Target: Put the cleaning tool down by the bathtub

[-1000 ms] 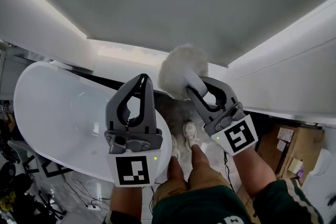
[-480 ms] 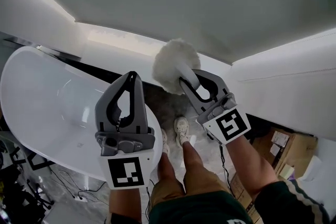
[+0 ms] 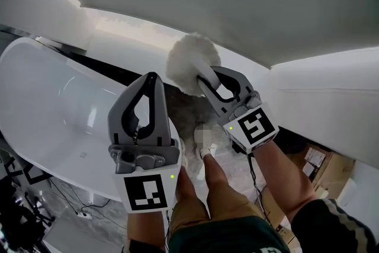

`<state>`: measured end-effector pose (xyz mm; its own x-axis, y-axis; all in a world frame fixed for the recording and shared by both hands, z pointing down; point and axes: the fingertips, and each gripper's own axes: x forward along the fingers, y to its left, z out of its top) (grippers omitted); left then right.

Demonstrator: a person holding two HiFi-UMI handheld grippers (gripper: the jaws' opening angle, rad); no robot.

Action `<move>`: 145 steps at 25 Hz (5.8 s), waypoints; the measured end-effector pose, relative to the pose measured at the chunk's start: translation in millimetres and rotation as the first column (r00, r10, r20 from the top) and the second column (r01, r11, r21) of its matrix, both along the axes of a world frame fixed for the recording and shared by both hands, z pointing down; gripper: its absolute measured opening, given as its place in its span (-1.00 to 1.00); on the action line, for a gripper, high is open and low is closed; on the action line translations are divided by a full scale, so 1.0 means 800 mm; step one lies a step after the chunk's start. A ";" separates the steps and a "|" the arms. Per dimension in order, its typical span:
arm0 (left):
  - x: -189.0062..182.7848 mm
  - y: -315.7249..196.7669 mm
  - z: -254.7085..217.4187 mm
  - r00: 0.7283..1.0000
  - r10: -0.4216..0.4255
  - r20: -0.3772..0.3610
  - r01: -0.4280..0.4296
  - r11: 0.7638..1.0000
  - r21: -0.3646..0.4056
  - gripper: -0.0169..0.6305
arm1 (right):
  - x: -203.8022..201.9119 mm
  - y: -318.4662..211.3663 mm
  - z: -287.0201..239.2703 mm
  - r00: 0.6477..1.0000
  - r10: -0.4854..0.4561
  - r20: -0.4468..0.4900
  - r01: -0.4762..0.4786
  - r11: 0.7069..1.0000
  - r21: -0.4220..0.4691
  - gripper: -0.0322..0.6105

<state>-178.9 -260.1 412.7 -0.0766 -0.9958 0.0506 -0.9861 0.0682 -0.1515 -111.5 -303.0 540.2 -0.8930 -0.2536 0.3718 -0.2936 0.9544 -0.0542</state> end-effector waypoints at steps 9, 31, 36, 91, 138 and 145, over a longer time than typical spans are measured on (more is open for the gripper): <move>-0.007 0.005 0.029 0.999 -0.036 -0.023 0.036 0.999 -0.012 -0.92 | -0.004 -0.019 0.063 0.998 -0.018 -0.067 0.018 1.000 0.002 -0.61; -0.041 -0.007 0.121 0.993 -0.057 -0.105 0.051 0.997 -0.064 -0.92 | -0.068 -0.047 0.236 0.965 -0.073 -0.252 0.055 0.995 -0.079 -0.61; -0.059 0.000 0.140 0.991 -0.074 -0.112 0.064 0.994 -0.091 -0.92 | -0.081 -0.048 0.268 0.950 -0.066 -0.304 0.040 0.995 -0.090 -0.61; -0.091 0.052 0.186 0.976 -0.116 -0.182 0.099 0.990 -0.102 -0.92 | -0.167 -0.052 0.383 0.870 -0.082 -0.487 0.072 0.997 -0.040 -0.60; -0.084 0.055 0.107 0.981 -0.088 -0.174 0.069 0.991 -0.114 -0.93 | -0.168 -0.030 0.257 0.950 -0.097 -0.297 0.106 0.994 0.012 -0.22; -0.073 0.059 0.065 0.990 -0.059 -0.130 0.041 0.990 -0.135 -0.92 | -0.156 -0.023 0.189 0.957 -0.098 -0.274 0.105 0.994 0.010 -0.21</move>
<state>-237.3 -213.0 464.9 -0.1102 -0.9748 0.1939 -0.9939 0.1064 -0.0301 -236.2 -321.5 691.6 -0.7798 -0.1791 0.5998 -0.1958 0.9799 0.0380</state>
